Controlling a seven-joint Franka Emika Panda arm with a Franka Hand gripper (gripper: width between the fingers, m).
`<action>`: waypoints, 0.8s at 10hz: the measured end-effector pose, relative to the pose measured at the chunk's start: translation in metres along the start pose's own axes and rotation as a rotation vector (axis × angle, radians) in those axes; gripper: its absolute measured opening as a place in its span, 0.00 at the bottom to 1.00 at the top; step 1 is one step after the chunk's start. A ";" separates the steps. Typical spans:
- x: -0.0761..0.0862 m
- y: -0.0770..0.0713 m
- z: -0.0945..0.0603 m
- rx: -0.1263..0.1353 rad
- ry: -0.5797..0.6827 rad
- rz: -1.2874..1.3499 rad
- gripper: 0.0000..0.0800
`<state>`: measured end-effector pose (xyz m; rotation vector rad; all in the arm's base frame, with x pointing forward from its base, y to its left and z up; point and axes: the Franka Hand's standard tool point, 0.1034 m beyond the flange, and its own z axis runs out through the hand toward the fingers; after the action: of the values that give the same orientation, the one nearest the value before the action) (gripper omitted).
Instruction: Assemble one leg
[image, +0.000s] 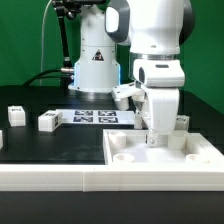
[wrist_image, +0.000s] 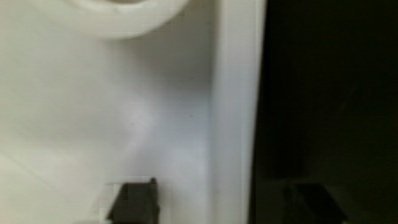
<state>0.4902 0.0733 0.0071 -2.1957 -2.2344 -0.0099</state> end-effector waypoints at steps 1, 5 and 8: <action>0.000 0.000 0.000 0.000 0.000 0.000 0.47; 0.000 0.000 0.000 0.000 0.000 0.000 0.81; 0.000 0.000 0.000 -0.001 0.000 0.000 0.81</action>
Offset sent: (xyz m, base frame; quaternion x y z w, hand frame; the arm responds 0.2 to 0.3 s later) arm 0.0000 0.0000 0.0000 0.0000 0.0000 0.0000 1.0000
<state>0.4904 0.0731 0.0074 -2.1966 -2.2343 -0.0104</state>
